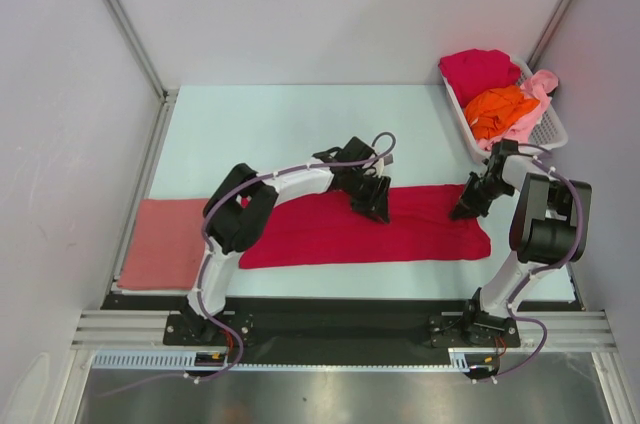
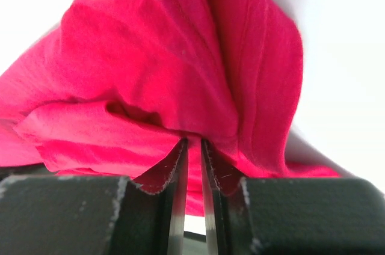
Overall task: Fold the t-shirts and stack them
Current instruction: Fold the tshirt
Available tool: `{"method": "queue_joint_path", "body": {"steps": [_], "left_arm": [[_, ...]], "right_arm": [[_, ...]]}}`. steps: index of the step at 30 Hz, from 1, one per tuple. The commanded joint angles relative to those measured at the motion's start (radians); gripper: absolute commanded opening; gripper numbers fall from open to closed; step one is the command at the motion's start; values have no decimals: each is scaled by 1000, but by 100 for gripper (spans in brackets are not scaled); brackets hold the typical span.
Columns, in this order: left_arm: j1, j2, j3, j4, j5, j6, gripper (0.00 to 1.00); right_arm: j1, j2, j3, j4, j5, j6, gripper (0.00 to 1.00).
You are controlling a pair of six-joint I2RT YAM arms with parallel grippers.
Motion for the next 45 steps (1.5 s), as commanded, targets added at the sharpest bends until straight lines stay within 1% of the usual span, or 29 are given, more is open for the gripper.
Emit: {"method": "queue_joint_path", "body": {"steps": [1,3,7,10,12,17,24,27,32,34,37,40,45], "left_arm": [[-6,-114,51,-43,4,19,50],[-6,-106,89,-30,38,-5,50],[-6,-31,172,5,102,-55,49],[-10,52,227,55,148,-107,49],[-12,110,252,56,152,-119,48],[-12,152,188,57,125,-101,46],[-12,165,108,60,101,-72,44],[-13,155,114,42,84,-47,44],[-10,104,195,-32,72,-4,50],[-12,83,220,-61,72,4,52],[-6,31,253,-98,66,20,54],[20,-44,238,-110,58,24,55],[89,-164,146,-122,47,31,58]], "right_arm": [[10,-67,36,-48,4,11,20],[17,-87,64,-54,-25,24,22],[25,-74,122,-51,-85,43,26],[27,-48,159,-24,-120,59,28],[28,-15,176,-5,-146,88,28],[47,47,182,50,-139,113,28],[30,82,92,125,-72,113,28],[25,96,102,128,-45,91,29],[20,93,162,75,-13,65,29],[31,56,191,53,7,53,29],[62,-8,216,1,18,40,33],[103,-76,219,-31,41,36,38],[152,-128,207,-66,79,50,41]]}}
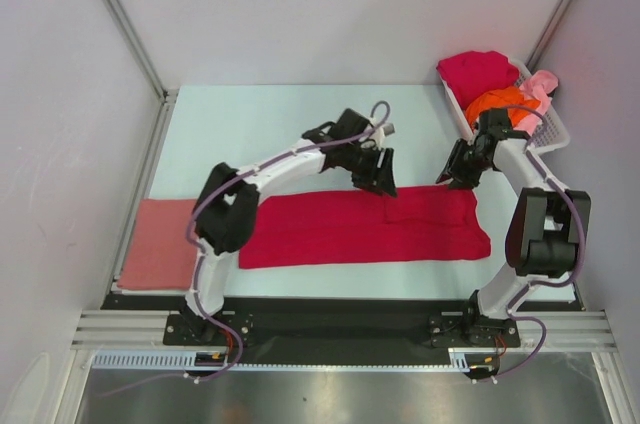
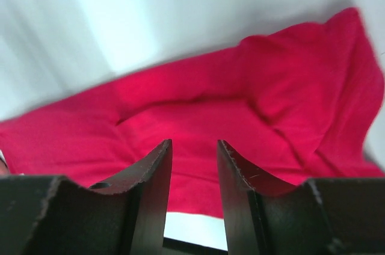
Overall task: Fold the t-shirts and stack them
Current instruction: Fold the tshirt
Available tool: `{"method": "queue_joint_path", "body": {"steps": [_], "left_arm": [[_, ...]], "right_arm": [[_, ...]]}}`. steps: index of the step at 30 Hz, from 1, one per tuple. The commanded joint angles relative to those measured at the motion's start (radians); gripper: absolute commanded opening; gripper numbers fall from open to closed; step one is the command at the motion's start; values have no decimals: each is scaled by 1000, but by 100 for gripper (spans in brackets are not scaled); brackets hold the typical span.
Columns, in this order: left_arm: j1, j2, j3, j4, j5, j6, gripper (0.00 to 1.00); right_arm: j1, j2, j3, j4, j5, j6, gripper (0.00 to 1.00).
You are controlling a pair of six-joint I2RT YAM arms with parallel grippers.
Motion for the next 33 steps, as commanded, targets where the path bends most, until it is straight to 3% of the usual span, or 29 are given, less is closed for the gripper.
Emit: {"method": "queue_joint_path", "body": {"steps": [1,11,16,21,28,33], "left_arm": [[80,-169,-52,-19,-21,37,59],[218,-433,-411,24,35,20,63],[308,-577,-561,15,8,53,64],[367,-648,-635,-60,-76,119,66],[393,-699,-690,-71,-126,129,75],[466,-740,-698,-100,-201,116,75]], "right_arm": [[29,-54,22,-44,39,7,42],[43,70,-43,68,48,25,41],[46,91,-90,117,98,32,41],[54,136,-6,82,166,10,43],[95,-86,-13,42,229,-2,59],[95,-215,-56,9,169,4,60]]}}
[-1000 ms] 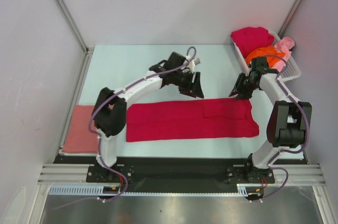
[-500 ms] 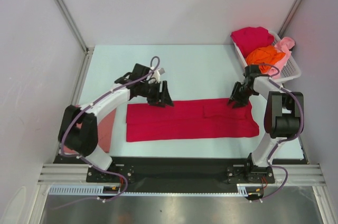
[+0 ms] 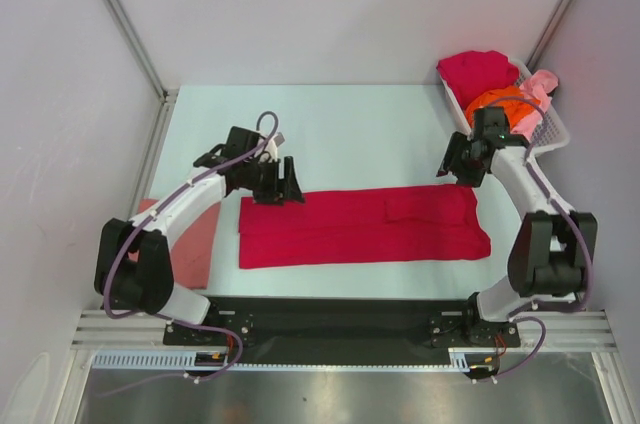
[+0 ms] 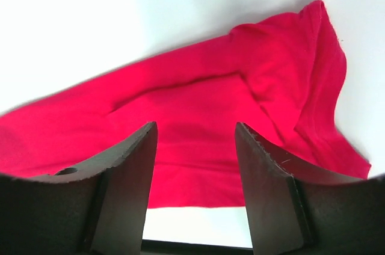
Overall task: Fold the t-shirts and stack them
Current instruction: Fold the tshirt
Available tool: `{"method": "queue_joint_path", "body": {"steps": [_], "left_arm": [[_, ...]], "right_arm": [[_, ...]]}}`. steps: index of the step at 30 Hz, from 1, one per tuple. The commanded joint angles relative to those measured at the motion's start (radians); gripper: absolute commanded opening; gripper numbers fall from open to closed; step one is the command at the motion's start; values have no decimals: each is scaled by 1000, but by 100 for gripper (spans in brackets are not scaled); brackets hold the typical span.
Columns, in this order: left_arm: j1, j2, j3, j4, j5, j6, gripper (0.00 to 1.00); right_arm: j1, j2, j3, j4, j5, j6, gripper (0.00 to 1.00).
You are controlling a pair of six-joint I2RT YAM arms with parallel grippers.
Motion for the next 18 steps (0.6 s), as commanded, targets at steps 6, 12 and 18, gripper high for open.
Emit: {"method": "queue_joint_path", "body": {"steps": [6,12,18], "left_arm": [[102,-58,72,-30,-48,41,69],[34,-94,89,41,-34,-74,67],[34,-245,7,27,-131,-136,69]], "right_arm": [[19,-259,-85,-52,-143,48,61],[-102,-324,-194,-67,-264,47,62],[-56,-336,-274,66,-68,238,62]]}}
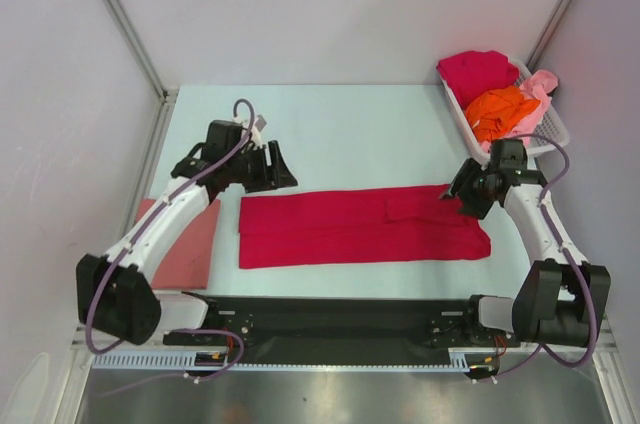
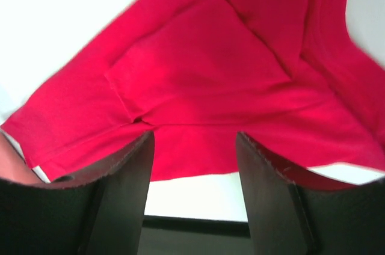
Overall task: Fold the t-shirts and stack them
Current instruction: Fold the tshirt
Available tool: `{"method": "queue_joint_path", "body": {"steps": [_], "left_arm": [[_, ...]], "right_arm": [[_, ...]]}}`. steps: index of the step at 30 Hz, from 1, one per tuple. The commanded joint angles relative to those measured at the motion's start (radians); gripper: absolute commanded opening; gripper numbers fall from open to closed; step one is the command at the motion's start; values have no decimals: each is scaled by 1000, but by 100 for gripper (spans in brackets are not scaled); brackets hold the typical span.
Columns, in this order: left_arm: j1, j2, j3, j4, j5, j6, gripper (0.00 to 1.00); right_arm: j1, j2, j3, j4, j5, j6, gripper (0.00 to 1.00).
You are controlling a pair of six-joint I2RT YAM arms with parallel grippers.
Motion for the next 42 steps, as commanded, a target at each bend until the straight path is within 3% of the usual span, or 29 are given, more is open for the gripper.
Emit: {"method": "queue_joint_path", "body": {"steps": [1,6,7,8,11,17,19,21,24,26,27,28,29,32,36,42], "left_arm": [[2,-117,-24,-2,-51,-35,69],[2,-278,-119,12,0,-75,68],[2,-296,-150,21,-11,-90,68],[2,-316,-160,24,-20,-98,68],[2,-356,-211,85,13,-108,68],[3,-312,-223,105,78,-39,67],[2,-294,-231,122,84,-24,67],[4,-281,-237,128,98,-13,67],[10,-251,-234,130,112,22,67],[20,-229,-228,130,124,53,67],[31,-226,-228,130,127,60,66],[36,-224,-228,130,133,71,66],[40,-224,-230,133,136,74,67],[54,-223,-236,134,145,91,66],[65,-224,-248,141,168,102,66],[77,-220,-265,150,196,105,67]], "right_arm": [[65,-24,-13,114,147,152,62],[203,71,24,117,454,357,60],[226,90,45,104,500,390,83],[252,105,48,125,604,398,99],[290,183,82,209,631,410,100],[295,327,278,87,621,375,100],[275,381,303,85,566,393,100],[214,407,326,83,415,434,100],[220,416,349,105,444,496,100],[221,430,360,97,525,525,90],[226,441,363,106,548,517,76],[226,455,401,81,608,513,48],[226,470,429,50,639,499,41],[234,574,553,-88,686,503,45],[276,709,648,-208,740,568,57],[293,789,719,-331,800,623,58]]}}
